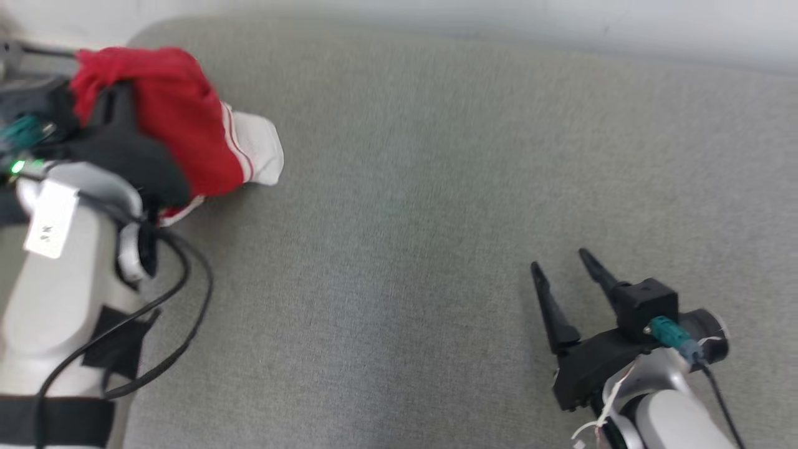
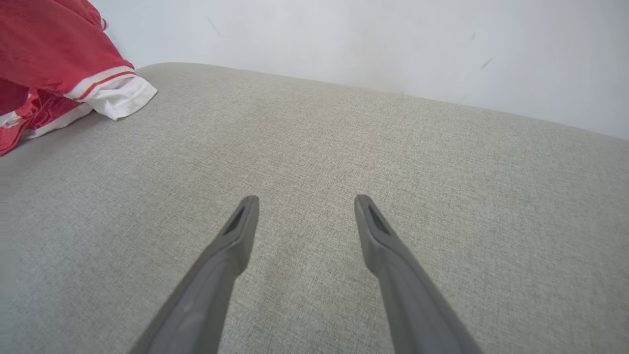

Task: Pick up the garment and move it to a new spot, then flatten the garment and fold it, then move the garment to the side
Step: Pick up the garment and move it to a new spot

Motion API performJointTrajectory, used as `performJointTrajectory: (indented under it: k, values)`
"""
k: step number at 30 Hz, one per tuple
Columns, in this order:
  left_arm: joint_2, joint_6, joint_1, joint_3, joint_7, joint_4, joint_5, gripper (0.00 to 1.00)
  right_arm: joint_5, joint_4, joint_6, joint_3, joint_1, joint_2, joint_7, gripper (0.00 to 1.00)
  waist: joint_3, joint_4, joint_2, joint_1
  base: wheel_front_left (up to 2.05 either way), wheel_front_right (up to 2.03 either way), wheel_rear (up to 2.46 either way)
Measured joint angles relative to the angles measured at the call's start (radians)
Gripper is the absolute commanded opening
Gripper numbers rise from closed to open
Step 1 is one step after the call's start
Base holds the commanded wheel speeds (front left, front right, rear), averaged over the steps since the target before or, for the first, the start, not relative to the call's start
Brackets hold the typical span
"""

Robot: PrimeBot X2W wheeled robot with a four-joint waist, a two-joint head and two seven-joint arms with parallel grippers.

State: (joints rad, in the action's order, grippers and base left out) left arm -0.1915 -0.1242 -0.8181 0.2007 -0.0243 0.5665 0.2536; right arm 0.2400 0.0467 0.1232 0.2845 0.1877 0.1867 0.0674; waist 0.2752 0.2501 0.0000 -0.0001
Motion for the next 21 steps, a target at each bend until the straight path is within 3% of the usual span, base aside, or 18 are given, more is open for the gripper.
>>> performJointTrajectory:
  k: [6, 13, 21]
  values:
    - [0.043, 0.03, -0.026, 0.084, 0.007, -0.031, -0.037, 0.0, 0.028, 0.065, 0.0, 0.011, -0.001, -0.067, -0.033, 1.0, -0.079, -0.029, 0.0, -0.0001, 0.0, 0.0, 0.0]
    - [0.15, 0.093, -0.025, 0.197, -0.003, -0.084, -0.042, 0.0, 0.042, 0.104, 0.0, 0.016, -0.072, -0.09, -0.06, 1.0, -0.153, -0.111, -0.0001, -0.0002, 0.0, 0.0, 0.0]
    - [0.163, 0.143, 0.004, 0.288, -0.035, -0.202, 0.004, 0.0, 0.049, 0.092, 0.0, -0.006, -0.13, -0.094, -0.087, 1.0, -0.212, -0.232, -0.0001, -0.0001, 0.0, 0.0, 0.0]
